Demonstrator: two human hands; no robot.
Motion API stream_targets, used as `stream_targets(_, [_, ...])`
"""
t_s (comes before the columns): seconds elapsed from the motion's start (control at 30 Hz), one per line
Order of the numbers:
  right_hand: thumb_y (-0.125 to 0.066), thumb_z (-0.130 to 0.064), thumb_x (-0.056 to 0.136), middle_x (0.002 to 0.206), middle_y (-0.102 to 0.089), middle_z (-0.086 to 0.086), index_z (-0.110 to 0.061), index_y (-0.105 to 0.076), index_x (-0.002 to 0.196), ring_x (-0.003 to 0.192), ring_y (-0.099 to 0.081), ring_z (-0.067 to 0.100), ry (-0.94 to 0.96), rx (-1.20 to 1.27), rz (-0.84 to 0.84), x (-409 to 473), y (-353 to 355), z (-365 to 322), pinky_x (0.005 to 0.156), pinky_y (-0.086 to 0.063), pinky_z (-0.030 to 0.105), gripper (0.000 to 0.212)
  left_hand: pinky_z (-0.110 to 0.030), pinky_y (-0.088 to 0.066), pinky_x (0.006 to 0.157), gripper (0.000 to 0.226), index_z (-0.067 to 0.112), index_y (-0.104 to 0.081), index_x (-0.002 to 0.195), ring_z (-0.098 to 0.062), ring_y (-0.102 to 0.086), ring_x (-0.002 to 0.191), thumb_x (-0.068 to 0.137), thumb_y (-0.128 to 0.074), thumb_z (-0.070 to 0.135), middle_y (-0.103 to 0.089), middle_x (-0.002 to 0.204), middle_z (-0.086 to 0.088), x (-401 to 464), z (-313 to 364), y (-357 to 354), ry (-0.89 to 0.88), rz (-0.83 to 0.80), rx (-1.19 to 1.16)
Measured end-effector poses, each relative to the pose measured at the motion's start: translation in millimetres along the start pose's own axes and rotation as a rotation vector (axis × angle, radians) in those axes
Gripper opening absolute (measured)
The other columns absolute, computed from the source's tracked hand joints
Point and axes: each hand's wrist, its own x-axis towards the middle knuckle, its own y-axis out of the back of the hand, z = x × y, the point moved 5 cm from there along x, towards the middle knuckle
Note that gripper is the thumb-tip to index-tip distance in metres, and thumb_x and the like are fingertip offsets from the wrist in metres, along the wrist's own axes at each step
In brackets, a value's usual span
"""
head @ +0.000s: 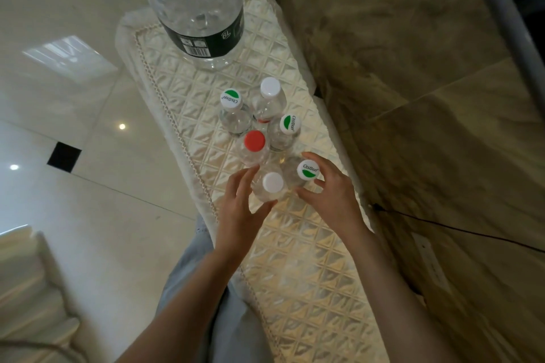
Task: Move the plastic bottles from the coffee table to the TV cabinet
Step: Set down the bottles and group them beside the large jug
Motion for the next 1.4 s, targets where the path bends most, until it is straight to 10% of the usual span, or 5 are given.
stream_targets(0.97, [-0.079, -0.011, 0.070, 0.129, -0.057, -0.003, -0.024, -0.051, 0.129, 0.119, -0.053, 0.014, 0.034, -0.029, -0.059, 24, 3, -1, 0.096, -0.050, 0.043, 0.066, -0.027, -0.051, 0.092, 0.074, 0.008, -0.043, 0.130, -0.018, -0.050, 0.115, 0.069, -0.083, 0.015, -0.045, 0.127, -0.008, 2, 1, -6, 0.149, 0.060, -0.140])
stream_targets(1.4, [-0.077, -0.006, 0.072, 0.134, -0.050, -0.001, -0.019, -0.044, 0.136, 0.120, -0.046, 0.004, 0.031, 0.014, -0.070, 20, 2, -2, 0.094, -0.043, 0.014, 0.073, -0.041, -0.052, 0.092, 0.072, 0.009, -0.044, 0.129, -0.020, -0.051, 0.115, 0.069, -0.083, 0.019, -0.047, 0.125, -0.007, -1, 0, -5, 0.173, 0.052, -0.136])
